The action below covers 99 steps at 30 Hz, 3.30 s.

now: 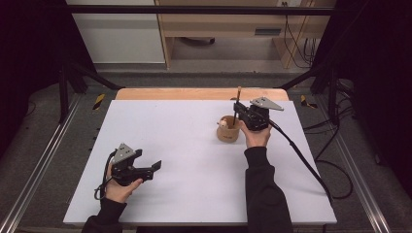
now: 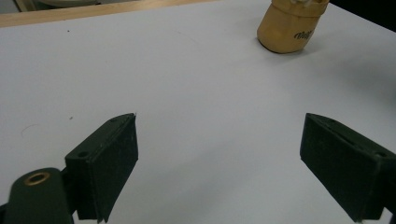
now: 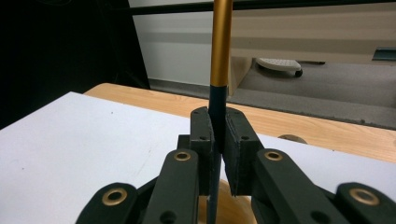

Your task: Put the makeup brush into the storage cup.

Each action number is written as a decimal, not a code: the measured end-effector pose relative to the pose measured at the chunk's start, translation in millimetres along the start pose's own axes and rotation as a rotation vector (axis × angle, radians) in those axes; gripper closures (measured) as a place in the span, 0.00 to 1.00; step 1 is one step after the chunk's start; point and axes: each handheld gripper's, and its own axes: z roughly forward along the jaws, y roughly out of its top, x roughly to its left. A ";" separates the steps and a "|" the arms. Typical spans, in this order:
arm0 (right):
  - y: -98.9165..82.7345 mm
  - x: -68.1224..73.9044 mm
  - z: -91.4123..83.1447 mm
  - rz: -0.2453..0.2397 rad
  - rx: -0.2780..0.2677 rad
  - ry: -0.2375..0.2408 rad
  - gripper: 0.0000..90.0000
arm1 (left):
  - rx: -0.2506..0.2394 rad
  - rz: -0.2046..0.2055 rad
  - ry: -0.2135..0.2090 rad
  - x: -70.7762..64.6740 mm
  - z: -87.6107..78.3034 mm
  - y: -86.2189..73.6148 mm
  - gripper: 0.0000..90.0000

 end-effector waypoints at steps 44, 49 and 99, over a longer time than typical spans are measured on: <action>-43.9 -2.1 19.4 0.015 0.124 -0.026 0.92 | 0.002 0.005 0.002 0.1 0.0 0.0 0.12; -46.3 -1.3 20.5 0.006 0.139 -0.034 0.92 | 0.004 0.005 0.001 -0.2 0.1 0.0 0.12; -64.5 21.8 -99.1 -0.083 0.145 0.118 0.22 | 0.020 0.010 0.017 -0.8 0.7 -3.1 0.11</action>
